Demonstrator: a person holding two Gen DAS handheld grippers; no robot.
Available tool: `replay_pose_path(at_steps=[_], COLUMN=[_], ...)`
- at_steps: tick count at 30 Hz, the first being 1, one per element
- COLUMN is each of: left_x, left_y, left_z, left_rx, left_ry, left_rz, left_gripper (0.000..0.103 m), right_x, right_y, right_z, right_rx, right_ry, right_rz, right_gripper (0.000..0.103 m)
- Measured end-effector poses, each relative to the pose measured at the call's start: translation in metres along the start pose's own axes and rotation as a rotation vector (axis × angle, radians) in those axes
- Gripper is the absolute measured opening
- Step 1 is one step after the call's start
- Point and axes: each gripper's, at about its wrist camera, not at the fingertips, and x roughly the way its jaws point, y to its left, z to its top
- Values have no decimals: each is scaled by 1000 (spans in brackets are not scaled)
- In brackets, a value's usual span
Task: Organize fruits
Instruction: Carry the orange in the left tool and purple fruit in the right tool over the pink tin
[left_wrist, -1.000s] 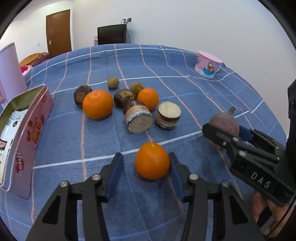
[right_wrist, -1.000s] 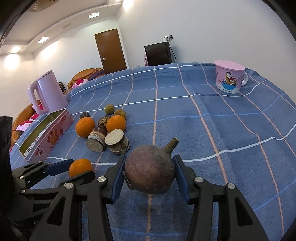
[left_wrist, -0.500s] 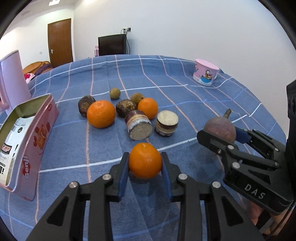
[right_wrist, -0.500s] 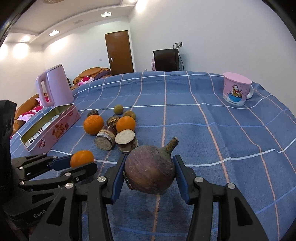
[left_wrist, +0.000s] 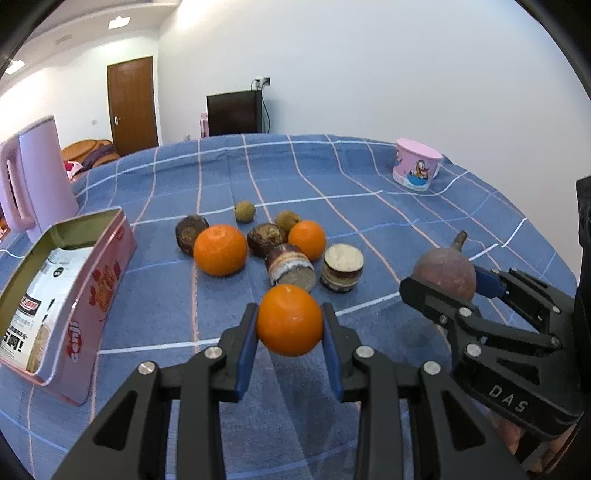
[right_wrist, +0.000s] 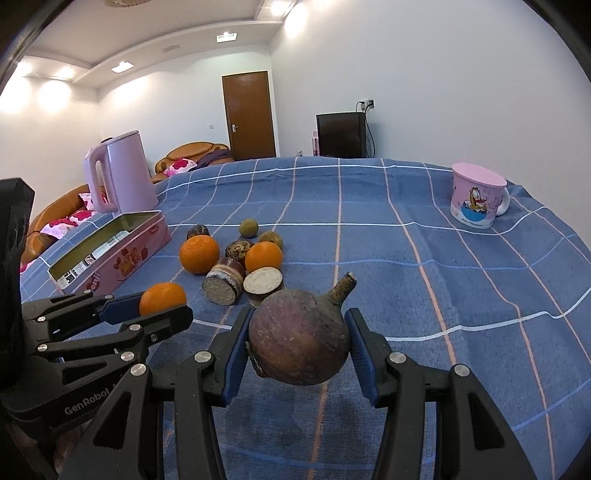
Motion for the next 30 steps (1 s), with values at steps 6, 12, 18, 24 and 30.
replay_pose_path(at_steps=[6,12,18,24,30], left_x=[-5,-9,-12,-16,-22], left_y=[-3,-5,-6,-6,0], left_z=[-1,-1,-3,-3,-1], left_rx=[16,25,33,39,32], left_ry=[-35,-64,-83,-109,-125], left_rz=[13,19,28,49,69], left_gripper=[34,34,34,34,34], right_x=[-3,-7,-12,-16,-17], right_y=[1,3,4,5,11], right_z=[0,-2,-3,-4,-3], right_rx=[-10,-20,-29,-35,-61], right_ry=[-24,-51,-77,-106,-110], right_rz=[1,4,7,8,-15], right_gripper=[52,52,52,52,52])
